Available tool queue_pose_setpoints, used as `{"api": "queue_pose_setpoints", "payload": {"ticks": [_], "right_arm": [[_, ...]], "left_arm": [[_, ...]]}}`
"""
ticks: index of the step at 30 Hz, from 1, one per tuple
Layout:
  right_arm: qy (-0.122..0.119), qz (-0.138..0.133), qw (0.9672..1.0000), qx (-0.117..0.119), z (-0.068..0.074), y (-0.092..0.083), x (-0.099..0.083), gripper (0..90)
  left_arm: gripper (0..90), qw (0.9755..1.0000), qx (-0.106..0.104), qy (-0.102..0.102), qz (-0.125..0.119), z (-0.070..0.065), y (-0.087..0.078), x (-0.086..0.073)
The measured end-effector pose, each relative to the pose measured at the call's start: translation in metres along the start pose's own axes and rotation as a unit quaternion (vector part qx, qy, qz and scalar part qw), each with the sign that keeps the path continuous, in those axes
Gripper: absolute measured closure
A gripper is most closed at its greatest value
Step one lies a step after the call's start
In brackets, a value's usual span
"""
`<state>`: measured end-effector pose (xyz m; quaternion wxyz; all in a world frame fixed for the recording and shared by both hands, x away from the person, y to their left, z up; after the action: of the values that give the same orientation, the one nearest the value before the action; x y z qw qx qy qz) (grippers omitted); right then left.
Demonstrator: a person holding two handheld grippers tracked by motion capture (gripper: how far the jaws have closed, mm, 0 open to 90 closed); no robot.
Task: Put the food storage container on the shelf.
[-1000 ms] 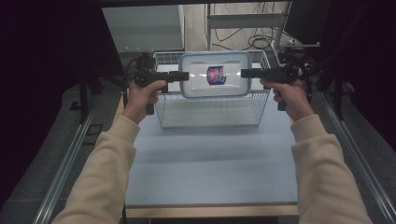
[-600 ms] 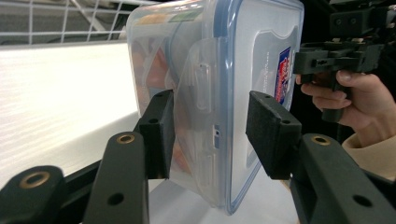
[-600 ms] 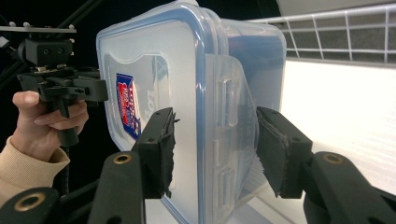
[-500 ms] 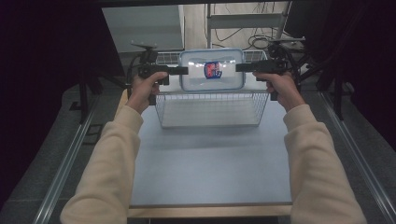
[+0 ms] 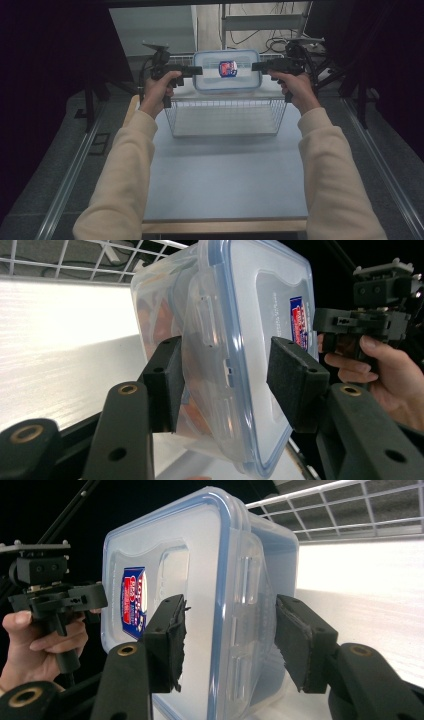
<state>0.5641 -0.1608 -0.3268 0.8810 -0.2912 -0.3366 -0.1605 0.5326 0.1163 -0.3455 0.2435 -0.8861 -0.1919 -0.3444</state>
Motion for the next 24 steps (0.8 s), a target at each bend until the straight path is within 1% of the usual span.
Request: {"api": "queue_pose_setpoints", "payload": {"ticks": [1, 2, 4, 5, 6, 7, 8, 9, 10, 11, 12, 13, 14, 15, 16, 17, 18, 19, 20, 21, 22, 23, 24], "right_arm": [[0.004, 0.0, 1.0, -0.001, 0.0, 0.001, 0.0, 46.8], [0.021, -0.005, 0.9998, -0.004, -0.002, 0.003, 0.001, 46.4], [0.025, -0.006, 0.9996, -0.007, -0.003, 0.003, 0.002, 46.1], [0.033, -0.005, 0.9993, -0.018, -0.004, 0.005, 0.002, 45.3], [0.033, -0.002, 0.9991, -0.027, -0.005, 0.007, 0.001, 46.3], [0.033, -0.001, 0.9988, -0.035, -0.006, 0.008, 0.0, 46.3], [0.03, 0.002, 0.9987, -0.041, -0.007, 0.01, -0.001, 43.9], [0.032, -0.002, 0.9985, -0.044, -0.007, 0.011, -0.001, 44.0], [0.037, -0.006, 0.9984, -0.043, -0.007, 0.011, -0.001, 44.0], [0.038, -0.008, 0.9984, -0.041, -0.008, 0.011, -0.002, 44.2], [0.038, -0.008, 0.9984, -0.041, -0.008, 0.011, -0.002, 44.2], [0.038, -0.011, 0.9984, -0.04, -0.008, 0.011, -0.002, 44.6], [0.03, -0.014, 0.9986, -0.041, -0.007, 0.009, -0.004, 44.8], [0.028, -0.015, 0.9987, -0.041, -0.006, 0.008, -0.004, 43.3], [0.028, -0.015, 0.9987, -0.041, -0.006, 0.008, -0.004, 43.3], [0.02, -0.024, 0.9986, -0.043, -0.005, 0.004, -0.004, 40.1], [0.012, -0.028, 0.9986, -0.042, -0.004, 0.001, -0.004, 38.9], [0.005, -0.034, 0.9985, -0.041, -0.003, -0.002, -0.003, 37.5], [0.005, -0.034, 0.9985, -0.041, -0.003, -0.002, -0.003, 37.5], [-0.016, -0.044, 0.9982, -0.039, -0.001, -0.01, -0.004, 36.1], [-0.023, -0.045, 0.9981, -0.037, 0.0, -0.013, -0.005, 35.4], [-0.033, -0.046, 0.9978, -0.036, 0.001, -0.017, -0.006, 34.4], [-0.033, -0.046, 0.9978, -0.036, 0.001, -0.017, -0.006, 34.4]], "left_arm": [[49.8, 1.0, -0.001, -0.006, -0.002, 0.002, 0.001, 0.001], [49.3, 0.9999, -0.002, -0.012, -0.003, 0.003, 0.002, 0.001], [49.1, 0.9997, -0.002, -0.026, -0.005, 0.006, 0.004, 0.002], [46.6, 0.9996, 0.002, -0.027, -0.006, 0.007, 0.004, 0.002], [44.0, 0.9992, 0.026, -0.032, -0.004, 0.011, 0.007, 0.002], [43.9, 0.9991, 0.031, -0.03, -0.002, 0.013, 0.008, 0.002], [45.1, 0.9991, 0.031, -0.03, -0.002, 0.013, 0.008, 0.002], [45.2, 0.9991, 0.026, -0.034, -0.005, 0.014, 0.009, 0.002], [44.7, 0.9991, 0.026, -0.034, -0.005, 0.014, 0.009, 0.002], [42.5, 0.9989, 0.028, -0.036, -0.006, 0.014, 0.01, 0.002], [42.5, 0.9988, 0.032, -0.036, -0.004, 0.014, 0.01, 0.001], [39.6, 0.9988, 0.034, -0.036, -0.005, 0.014, 0.011, 0.001], [39.3, 0.9987, 0.041, -0.026, -0.012, 0.012, 0.011, 0.001], [38.0, 0.9986, 0.047, -0.02, -0.016, 0.011, 0.011, 0.001], [36.3, 0.9986, 0.047, -0.02, -0.016, 0.011, 0.011, 0.001], [35.2, 0.9985, 0.044, -0.012, -0.03, 0.008, 0.008, 0.003], [34.8, 0.9983, 0.046, -0.006, -0.037, 0.006, 0.006, 0.003], [34.1, 0.9978, 0.051, 0.003, -0.042, 0.004, 0.003, 0.004], [32.5, 0.9978, 0.051, 0.003, -0.042, 0.004, 0.003, 0.004], [30.8, 0.9971, 0.057, 0.014, -0.049, 0.0, -0.003, 0.004], [29.9, 0.9971, 0.057, 0.014, -0.049, 0.0, -0.003, 0.004], [29.3, 0.9965, 0.06, 0.022, -0.054, -0.004, -0.009, 0.001], [28.9, 0.9965, 0.06, 0.022, -0.054, -0.004, -0.009, 0.001]]}}
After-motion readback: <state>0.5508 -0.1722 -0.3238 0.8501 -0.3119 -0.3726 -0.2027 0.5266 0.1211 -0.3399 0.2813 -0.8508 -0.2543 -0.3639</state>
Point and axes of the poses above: each handheld gripper's, and its own axes: y roughly forward along the jaws, x roughly out of its top, z roughly to its left, the point moved 7 cm from there along y, roughly forward along the jaws, and after that the axes turned 4 degrees about -z, right-handed, at the moved point
